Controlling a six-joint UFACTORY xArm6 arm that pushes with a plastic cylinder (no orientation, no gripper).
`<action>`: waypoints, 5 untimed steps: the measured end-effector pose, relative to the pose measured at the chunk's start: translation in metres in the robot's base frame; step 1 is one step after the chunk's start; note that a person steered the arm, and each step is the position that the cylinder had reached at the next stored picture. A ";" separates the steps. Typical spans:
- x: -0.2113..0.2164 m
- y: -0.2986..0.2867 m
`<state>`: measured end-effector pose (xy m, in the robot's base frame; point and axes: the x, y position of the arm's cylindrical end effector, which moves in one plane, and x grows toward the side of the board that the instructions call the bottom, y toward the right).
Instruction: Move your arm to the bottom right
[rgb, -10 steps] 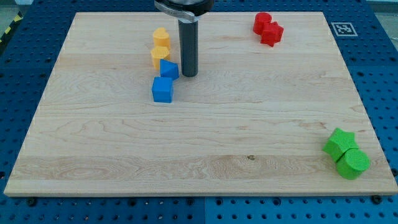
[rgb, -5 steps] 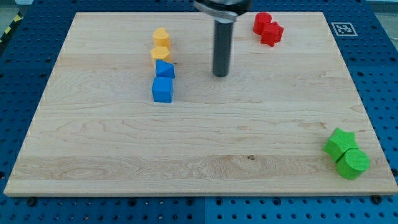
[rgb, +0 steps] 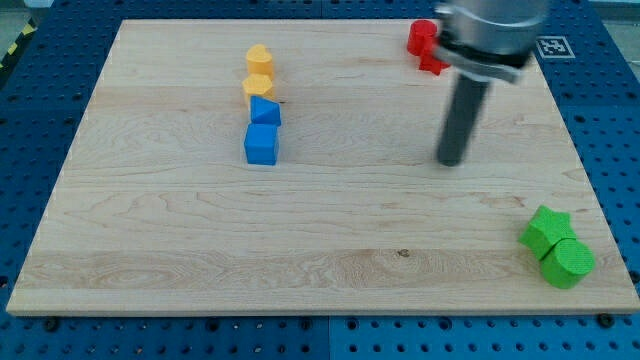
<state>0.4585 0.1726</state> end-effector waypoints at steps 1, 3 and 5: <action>0.010 0.104; 0.085 0.173; 0.158 0.141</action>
<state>0.6163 0.3141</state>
